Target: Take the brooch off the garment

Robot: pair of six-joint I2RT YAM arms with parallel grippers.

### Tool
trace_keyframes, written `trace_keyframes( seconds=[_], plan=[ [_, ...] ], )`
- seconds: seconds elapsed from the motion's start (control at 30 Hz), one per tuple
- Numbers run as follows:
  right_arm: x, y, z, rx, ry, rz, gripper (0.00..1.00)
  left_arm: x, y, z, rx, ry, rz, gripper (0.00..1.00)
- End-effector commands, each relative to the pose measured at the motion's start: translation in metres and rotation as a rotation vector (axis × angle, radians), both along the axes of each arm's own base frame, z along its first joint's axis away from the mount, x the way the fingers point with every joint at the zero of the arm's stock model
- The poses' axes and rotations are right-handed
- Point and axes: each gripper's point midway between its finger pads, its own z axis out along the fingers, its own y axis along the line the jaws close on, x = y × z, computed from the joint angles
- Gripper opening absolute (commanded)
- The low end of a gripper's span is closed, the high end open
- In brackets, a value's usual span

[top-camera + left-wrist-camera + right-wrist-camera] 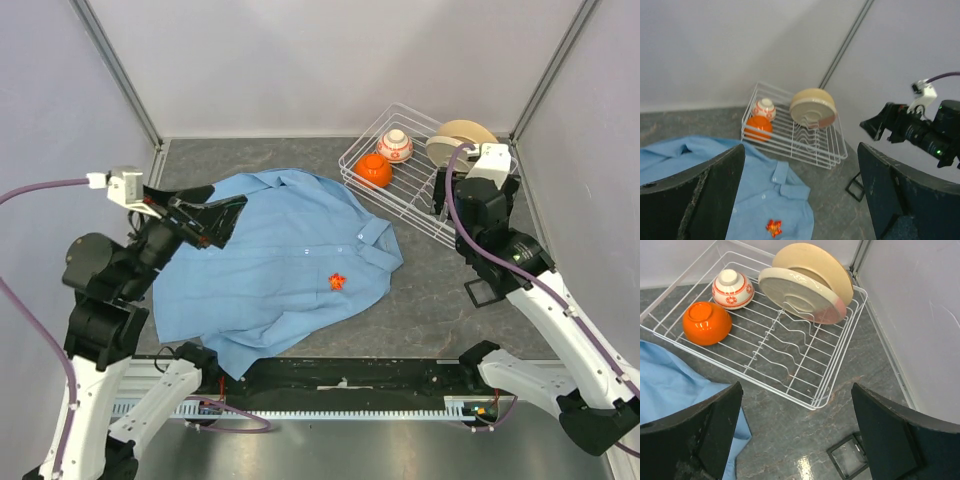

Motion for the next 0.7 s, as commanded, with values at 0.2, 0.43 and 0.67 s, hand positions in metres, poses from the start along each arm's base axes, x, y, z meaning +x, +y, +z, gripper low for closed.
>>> trace_keyframes(
  seconds=[0.2,0.43,0.67],
  plan=[
    [0.017,0.066,0.001,0.248,-0.046,0.233,0.98,0.022,-0.031,-0.064,0.036,0.217,-0.131,0.99],
    [-0.001,0.173,-0.068,0.329,0.133,0.573,0.98,0.039,-0.087,-0.161,0.132,0.504,-0.474,0.9],
    [-0.053,0.24,-0.159,0.427,0.434,0.83,0.98,0.038,-0.104,-0.25,0.176,0.699,-0.511,0.88]
  ],
)
